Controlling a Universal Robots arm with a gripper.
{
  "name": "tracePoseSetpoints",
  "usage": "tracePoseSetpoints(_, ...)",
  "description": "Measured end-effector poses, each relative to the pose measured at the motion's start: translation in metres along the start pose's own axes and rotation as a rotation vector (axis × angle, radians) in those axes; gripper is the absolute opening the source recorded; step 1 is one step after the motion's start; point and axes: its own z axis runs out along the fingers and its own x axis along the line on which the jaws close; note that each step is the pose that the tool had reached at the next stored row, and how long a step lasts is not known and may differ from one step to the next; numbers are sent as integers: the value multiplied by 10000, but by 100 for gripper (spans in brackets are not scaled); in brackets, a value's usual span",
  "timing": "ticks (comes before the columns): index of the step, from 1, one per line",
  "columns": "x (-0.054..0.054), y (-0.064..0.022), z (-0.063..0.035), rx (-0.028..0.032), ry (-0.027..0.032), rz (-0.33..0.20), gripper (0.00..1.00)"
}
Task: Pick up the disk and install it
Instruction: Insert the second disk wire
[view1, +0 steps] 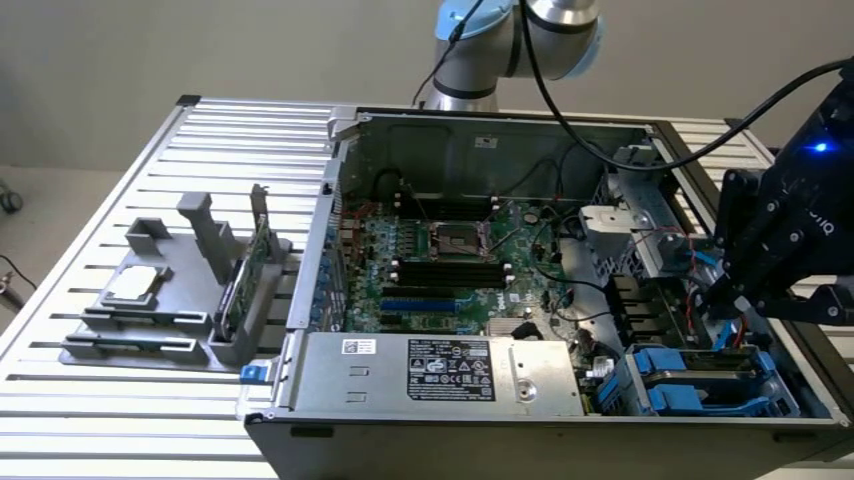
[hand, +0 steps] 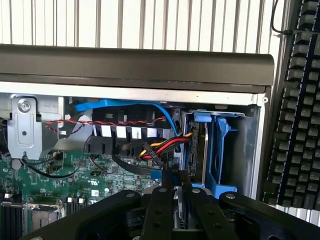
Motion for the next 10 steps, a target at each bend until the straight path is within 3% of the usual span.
tracePoseSetpoints(10,-8,-41,25,0,-2,-1,17)
